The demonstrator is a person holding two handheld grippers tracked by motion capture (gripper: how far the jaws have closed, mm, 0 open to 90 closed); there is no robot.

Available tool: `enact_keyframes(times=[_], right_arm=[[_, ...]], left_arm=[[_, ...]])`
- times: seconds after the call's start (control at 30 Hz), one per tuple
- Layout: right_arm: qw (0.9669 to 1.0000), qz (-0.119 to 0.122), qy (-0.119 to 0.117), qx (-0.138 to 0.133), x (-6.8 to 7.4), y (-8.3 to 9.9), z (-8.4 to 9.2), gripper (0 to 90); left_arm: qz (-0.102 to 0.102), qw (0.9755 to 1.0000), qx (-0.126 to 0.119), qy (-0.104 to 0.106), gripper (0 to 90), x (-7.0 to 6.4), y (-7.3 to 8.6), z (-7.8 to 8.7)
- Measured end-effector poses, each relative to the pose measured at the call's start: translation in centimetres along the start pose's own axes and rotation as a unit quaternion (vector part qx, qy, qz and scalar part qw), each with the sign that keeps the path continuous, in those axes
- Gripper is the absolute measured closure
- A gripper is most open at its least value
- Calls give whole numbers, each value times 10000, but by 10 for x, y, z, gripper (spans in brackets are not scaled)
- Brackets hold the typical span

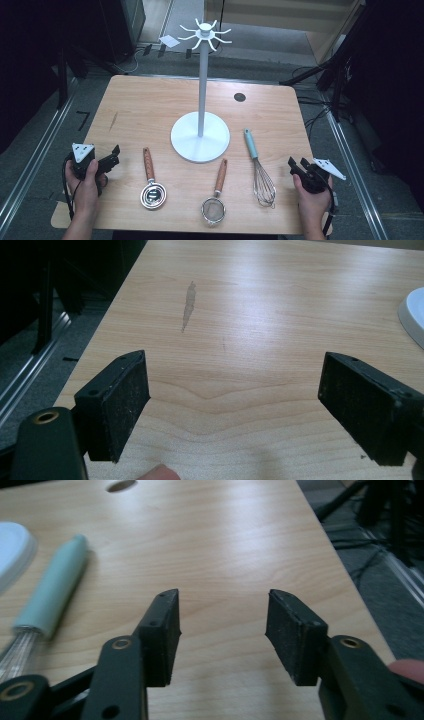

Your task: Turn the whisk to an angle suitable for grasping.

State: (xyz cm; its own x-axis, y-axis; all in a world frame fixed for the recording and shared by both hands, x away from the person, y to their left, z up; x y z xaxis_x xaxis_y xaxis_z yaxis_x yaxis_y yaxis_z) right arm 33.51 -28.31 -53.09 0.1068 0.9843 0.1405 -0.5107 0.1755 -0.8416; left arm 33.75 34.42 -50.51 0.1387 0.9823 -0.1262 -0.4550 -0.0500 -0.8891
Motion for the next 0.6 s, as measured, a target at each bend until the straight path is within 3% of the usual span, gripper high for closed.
enact_keyframes(times=[0.13, 0.2, 0.27, 0.47, 0.53, 0.6], right_arm=[[9995, 182, -151, -206, 6, -8, 9, 526], [9994, 149, -245, -188, 8, -11, 11, 521], [9988, 201, -440, -29, 17, -17, 18, 516], [9968, 429, -634, 241, 31, -25, 25, 562], [9949, 662, -566, 515, 39, -29, 24, 576], [9943, 687, -584, 572, 41, -30, 24, 576]], left_arm=[[-10, 10000, 34, 20, 137, 0, 0, -1], [-33, 10000, 45, -1, 137, -1, 0, -1], [-64, 10000, 37, 35, 137, -2, 0, -2], [-68, 10000, 53, 23, 137, -2, 0, -2], [-56, 10000, 37, 33, 137, -2, 0, -1], [-50, 10000, 23, 50, 137, -2, 0, -1]])
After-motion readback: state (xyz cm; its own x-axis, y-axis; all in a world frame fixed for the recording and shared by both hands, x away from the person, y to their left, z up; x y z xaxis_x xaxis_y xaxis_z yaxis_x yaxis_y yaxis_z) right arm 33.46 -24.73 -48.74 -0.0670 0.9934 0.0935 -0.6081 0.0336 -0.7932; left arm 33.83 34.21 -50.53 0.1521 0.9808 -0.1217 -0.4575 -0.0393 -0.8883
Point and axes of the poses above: each handheld gripper's, and its own axes: z roughly backward along the jaws, y roughly out of its underside, x roughly to its left, the point moved 5 cm from there along -z, roughly forward along the jaws, and after that the axes turned 9 degrees about y, right-handed, at the moved point
